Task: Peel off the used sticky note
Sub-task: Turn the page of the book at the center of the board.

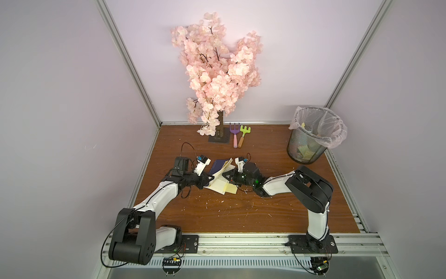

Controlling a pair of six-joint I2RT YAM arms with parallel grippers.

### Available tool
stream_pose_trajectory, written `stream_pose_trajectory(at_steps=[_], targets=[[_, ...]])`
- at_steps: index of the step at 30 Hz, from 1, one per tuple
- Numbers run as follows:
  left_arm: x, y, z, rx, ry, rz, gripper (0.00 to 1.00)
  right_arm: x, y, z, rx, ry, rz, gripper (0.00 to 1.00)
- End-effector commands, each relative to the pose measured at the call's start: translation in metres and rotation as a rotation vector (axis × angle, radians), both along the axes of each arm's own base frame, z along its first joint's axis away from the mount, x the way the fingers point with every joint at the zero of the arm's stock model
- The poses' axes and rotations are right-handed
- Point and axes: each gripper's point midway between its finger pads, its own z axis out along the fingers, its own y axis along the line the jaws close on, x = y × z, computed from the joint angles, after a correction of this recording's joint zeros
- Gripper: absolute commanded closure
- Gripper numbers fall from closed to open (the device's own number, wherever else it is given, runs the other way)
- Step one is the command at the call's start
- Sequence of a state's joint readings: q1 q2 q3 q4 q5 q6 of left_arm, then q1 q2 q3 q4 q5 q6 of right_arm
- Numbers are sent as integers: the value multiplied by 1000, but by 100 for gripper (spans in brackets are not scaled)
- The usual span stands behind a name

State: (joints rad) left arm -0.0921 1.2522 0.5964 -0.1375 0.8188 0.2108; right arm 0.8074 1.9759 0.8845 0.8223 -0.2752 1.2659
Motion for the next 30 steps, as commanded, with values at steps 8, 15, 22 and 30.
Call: stream_pose_trajectory(at_steps=[8, 15, 22, 30], targets=[[16, 28, -12, -18, 34, 98, 98, -5, -3, -59, -86, 87, -21, 91], [35, 69, -17, -5, 4, 273, 98, -5, -9, -68, -128, 108, -38, 92], [33, 92, -40, 110, -17, 375, 98, -1, -4, -56, -132, 78, -23, 92], [31, 101, -60, 161, 25, 408, 98, 5, 0, -29, -140, 10, -5, 86]])
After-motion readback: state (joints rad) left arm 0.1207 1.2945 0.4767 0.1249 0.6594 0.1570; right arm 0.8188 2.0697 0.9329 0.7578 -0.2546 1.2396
